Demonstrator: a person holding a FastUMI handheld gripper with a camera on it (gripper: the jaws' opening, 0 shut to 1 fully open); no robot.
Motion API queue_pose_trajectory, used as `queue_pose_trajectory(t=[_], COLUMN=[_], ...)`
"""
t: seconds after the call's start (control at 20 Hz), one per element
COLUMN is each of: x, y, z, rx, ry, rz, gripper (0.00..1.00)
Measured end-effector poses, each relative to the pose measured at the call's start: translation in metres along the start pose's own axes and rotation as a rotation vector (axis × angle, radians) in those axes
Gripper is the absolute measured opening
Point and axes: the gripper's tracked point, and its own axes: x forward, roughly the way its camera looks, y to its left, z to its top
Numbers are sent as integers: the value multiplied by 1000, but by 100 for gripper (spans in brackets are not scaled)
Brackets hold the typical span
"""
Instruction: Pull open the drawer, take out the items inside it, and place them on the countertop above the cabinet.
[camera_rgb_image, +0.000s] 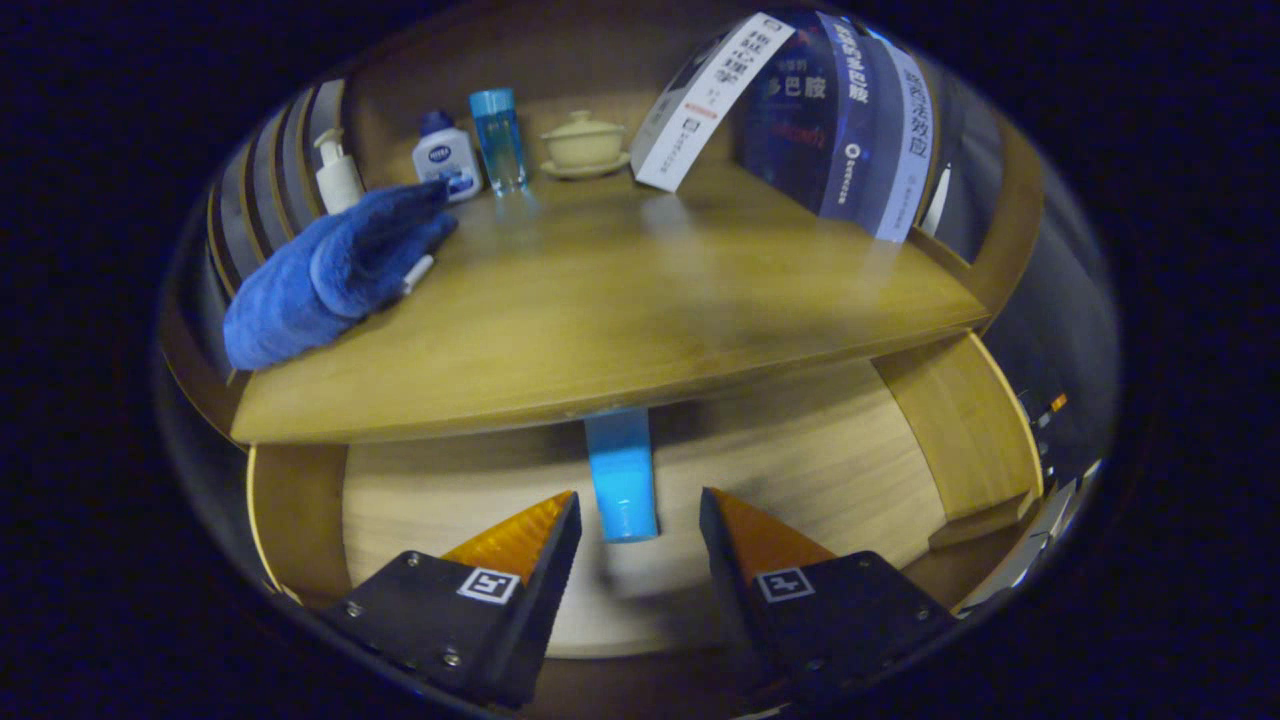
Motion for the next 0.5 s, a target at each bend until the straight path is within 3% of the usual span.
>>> queue_pose_trajectory(t=[0.5], x=[13], y=[-1], z=[-21], rx=[-52], ry=[161], rz=[-21], gripper=[71])
